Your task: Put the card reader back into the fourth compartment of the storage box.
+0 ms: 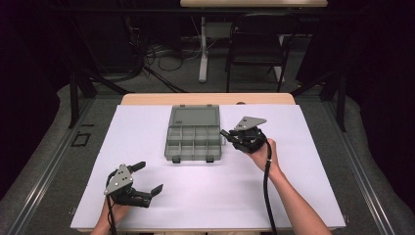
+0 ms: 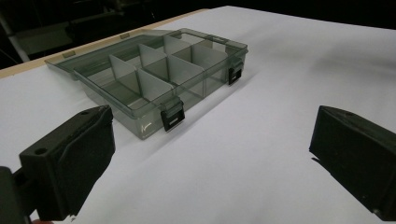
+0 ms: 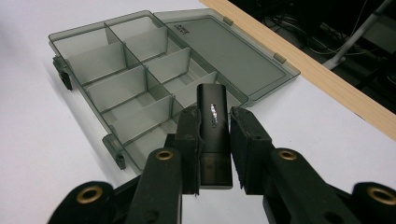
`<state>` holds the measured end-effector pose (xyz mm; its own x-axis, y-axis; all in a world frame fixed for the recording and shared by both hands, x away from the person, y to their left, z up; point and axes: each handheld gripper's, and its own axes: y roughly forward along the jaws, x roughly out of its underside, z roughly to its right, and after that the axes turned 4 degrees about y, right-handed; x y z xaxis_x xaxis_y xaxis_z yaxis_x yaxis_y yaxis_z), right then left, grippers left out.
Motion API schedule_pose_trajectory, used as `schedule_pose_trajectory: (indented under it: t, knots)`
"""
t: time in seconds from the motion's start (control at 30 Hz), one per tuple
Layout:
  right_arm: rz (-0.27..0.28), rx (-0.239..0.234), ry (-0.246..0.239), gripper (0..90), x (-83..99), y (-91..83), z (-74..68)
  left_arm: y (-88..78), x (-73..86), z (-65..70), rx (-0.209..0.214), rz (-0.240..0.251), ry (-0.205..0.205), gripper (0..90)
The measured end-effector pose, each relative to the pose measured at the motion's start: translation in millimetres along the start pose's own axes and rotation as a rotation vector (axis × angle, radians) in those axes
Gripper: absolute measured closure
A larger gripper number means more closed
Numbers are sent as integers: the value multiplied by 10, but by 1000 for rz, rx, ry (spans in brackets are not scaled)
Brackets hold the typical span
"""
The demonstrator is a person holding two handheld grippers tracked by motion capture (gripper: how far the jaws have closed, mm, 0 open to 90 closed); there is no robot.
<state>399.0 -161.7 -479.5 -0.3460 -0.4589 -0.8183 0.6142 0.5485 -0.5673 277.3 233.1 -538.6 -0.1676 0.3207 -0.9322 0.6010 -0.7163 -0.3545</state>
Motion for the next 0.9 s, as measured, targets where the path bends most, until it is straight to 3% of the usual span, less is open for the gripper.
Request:
schedule_pose_trajectory:
  t: [0.9]
  knots:
    - [-65, 34, 65, 737, -161, 241, 24, 1, 0, -1, 0, -2, 2, 1]
